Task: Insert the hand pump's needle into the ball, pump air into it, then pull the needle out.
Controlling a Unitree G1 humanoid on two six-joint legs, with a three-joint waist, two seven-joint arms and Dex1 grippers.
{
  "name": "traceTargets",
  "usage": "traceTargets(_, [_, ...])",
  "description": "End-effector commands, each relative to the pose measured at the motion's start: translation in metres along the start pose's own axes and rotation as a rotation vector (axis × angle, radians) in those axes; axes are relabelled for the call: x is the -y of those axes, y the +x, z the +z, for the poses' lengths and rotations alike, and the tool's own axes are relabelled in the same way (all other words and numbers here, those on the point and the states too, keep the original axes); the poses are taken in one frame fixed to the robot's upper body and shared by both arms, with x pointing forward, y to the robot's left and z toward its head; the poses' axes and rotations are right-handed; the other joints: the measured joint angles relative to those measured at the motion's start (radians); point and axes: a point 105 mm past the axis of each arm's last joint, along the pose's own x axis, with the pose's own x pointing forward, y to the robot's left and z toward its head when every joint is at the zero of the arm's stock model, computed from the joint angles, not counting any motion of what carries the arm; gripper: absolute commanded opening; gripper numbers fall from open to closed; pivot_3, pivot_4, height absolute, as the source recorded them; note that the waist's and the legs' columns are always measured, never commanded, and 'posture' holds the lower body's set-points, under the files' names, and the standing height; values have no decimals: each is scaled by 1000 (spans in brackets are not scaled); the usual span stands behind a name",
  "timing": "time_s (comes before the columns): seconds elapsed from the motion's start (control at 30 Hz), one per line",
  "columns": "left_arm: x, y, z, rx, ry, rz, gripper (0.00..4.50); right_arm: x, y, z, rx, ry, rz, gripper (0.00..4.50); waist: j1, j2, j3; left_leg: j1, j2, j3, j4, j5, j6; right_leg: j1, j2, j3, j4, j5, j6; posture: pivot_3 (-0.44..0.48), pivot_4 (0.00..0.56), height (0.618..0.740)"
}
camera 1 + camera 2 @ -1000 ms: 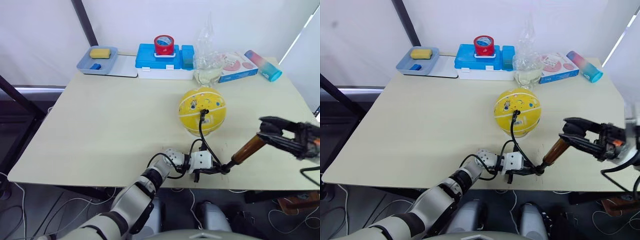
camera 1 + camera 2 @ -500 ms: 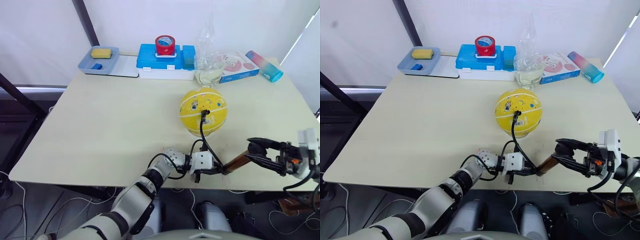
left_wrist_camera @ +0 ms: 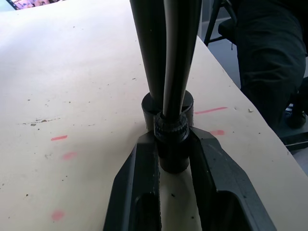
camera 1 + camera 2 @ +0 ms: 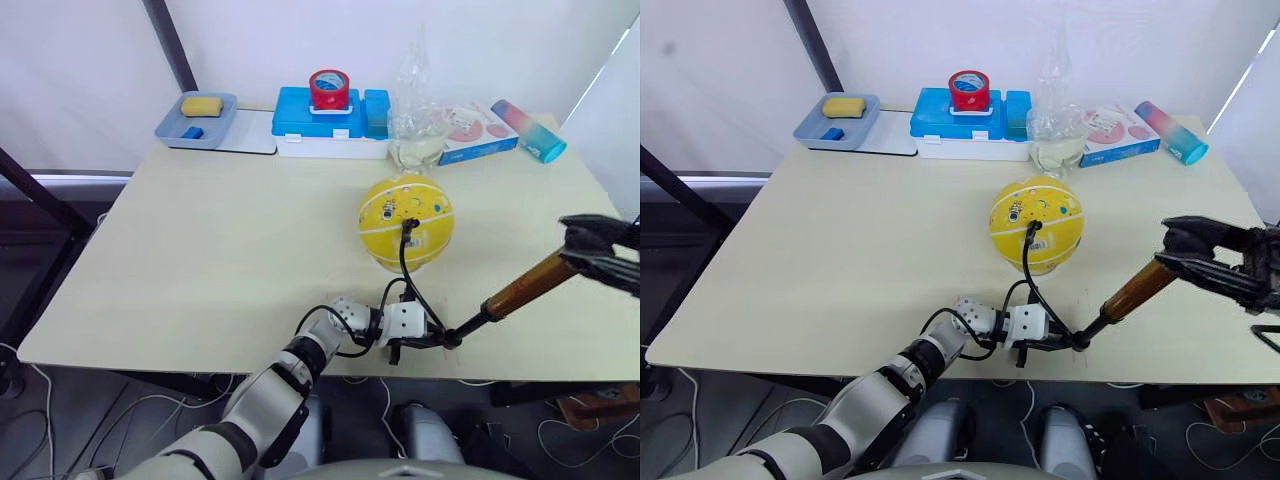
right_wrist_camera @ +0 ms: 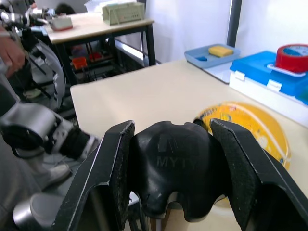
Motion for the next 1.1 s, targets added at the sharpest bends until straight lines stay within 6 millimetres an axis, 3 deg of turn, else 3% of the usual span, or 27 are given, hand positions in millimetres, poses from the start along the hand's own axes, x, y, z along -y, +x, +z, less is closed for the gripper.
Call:
traceTargets(0.03, [29,-13,-44,-167,-109,-84,378,-1,-5,22,38,-73,-37,2000,0,0,0,0,0,0,0,0,1,0,0,0,0,0,0,0,150,739])
traceTargets(0.07, [29,-13,-44,-166,-109,-85,378,-2,-3,18,28,-64,-31,2000,0,0,0,-1,0,0,0,1,2,0,0,0,0,0,0,0,150,739])
traceTargets(0.4, [29,-13,-44,-167,-112,-80,378,-2,11,-90,-205,33,-44,2000,-1,-5,-3,1,1,0,0,1,2,0,1,0,0,-2,3,0,150,739])
traceTargets(0.63, [28,-13,-44,-166,-114,-73,378,-6,20,-138,-222,43,-59,2000,-1,-5,-4,1,1,-1,0,1,2,0,1,0,0,-2,3,0,150,739])
traceTargets(0.73, [28,-14,-45,-166,-116,-70,378,-2,18,-127,-179,23,-67,2000,-1,-5,-4,1,1,-1,0,1,2,0,1,0,0,-2,3,0,150,739])
traceTargets(0.87, [30,-14,-46,-170,-118,-73,378,-2,11,-95,-144,-12,-24,2000,0,-3,-4,1,1,-1,0,1,2,0,1,0,0,-2,2,0,150,739])
traceTargets(1.1, [31,-14,-46,-169,-117,-80,378,2,2,-23,-34,-65,-11,2000,0,-1,-2,0,0,0,0,0,0,0,0,0,0,1,-1,0,150,739])
